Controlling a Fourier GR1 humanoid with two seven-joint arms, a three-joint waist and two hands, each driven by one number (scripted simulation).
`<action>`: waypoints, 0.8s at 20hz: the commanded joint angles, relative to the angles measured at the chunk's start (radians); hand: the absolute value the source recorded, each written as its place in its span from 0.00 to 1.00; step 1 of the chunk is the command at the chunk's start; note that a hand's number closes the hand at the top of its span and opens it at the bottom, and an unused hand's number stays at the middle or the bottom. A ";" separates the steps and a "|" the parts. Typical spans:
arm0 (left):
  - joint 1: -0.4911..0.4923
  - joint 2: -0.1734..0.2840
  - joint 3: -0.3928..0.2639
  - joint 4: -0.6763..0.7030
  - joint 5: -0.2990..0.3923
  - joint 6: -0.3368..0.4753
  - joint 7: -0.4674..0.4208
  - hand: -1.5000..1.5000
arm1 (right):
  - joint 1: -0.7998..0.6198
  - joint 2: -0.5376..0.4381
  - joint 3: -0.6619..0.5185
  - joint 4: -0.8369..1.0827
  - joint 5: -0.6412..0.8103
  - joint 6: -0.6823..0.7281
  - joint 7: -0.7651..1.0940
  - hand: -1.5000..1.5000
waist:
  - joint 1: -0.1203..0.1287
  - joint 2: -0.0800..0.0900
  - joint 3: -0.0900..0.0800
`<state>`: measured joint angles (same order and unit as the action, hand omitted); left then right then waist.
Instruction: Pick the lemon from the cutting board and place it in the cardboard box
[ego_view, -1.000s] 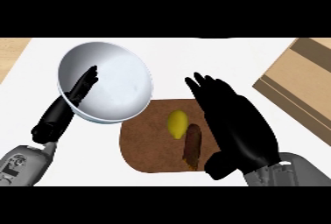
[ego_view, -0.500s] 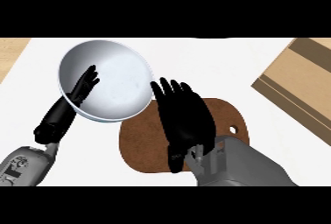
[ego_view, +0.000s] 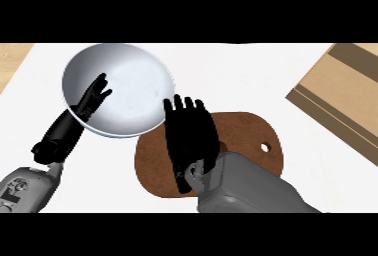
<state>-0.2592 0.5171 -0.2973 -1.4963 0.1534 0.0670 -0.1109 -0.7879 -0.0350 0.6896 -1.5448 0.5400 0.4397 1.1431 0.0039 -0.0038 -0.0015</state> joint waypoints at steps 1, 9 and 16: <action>-0.025 0.000 0.044 0.053 0.006 -0.025 -0.028 0.50 | -0.005 0.033 0.002 0.030 0.052 0.047 0.171 0.00 | -0.010 0.002 0.000; 0.027 -0.035 0.035 0.056 -0.037 -0.020 -0.067 0.50 | -0.015 0.034 0.027 0.142 0.077 0.030 0.150 0.00 | 0.003 0.004 0.000; 0.039 -0.027 0.053 -0.051 -0.024 -0.059 0.014 0.50 | -0.027 0.034 -0.010 0.187 0.112 0.025 0.114 0.00 | 0.012 0.001 0.001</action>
<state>-0.2546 0.4928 -0.2460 -1.4878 0.1301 0.0192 -0.1109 -0.7713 -0.0208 0.6862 -1.4074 0.6473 0.4398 1.1111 0.0041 -0.0021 -0.0006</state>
